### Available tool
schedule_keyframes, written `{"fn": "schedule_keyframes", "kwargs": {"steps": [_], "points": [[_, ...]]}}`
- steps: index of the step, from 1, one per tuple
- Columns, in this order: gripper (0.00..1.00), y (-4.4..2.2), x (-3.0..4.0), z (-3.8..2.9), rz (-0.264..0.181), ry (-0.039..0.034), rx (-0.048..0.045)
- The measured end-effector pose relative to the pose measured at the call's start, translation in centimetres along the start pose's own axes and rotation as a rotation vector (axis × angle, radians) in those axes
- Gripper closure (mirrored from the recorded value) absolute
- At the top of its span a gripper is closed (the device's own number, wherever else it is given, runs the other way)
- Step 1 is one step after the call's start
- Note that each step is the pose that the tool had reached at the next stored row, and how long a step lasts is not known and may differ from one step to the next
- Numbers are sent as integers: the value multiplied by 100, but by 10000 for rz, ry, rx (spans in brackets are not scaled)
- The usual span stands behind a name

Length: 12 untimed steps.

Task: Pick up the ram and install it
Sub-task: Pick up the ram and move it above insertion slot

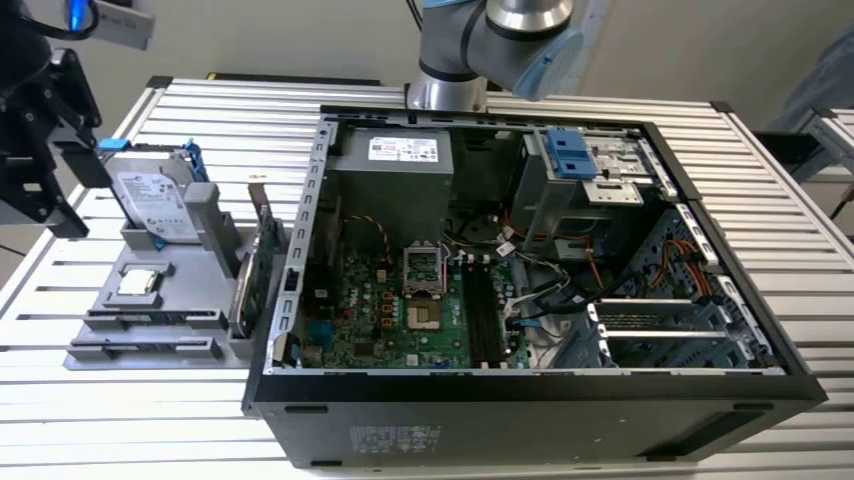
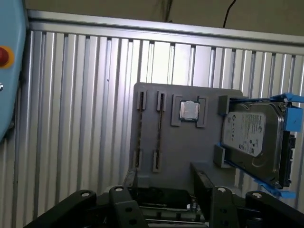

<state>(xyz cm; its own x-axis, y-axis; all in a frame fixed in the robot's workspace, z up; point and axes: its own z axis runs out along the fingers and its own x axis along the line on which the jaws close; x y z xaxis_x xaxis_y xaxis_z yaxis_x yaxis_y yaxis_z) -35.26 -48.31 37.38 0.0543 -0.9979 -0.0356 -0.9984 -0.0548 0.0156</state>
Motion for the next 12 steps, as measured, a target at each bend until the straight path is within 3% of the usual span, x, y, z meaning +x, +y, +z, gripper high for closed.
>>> {"fn": "schedule_keyframes", "kwargs": {"steps": [5,12], "points": [[0,0,-3,3,340,-6,14],[0,0,-4,5,357,-5,12]]}}
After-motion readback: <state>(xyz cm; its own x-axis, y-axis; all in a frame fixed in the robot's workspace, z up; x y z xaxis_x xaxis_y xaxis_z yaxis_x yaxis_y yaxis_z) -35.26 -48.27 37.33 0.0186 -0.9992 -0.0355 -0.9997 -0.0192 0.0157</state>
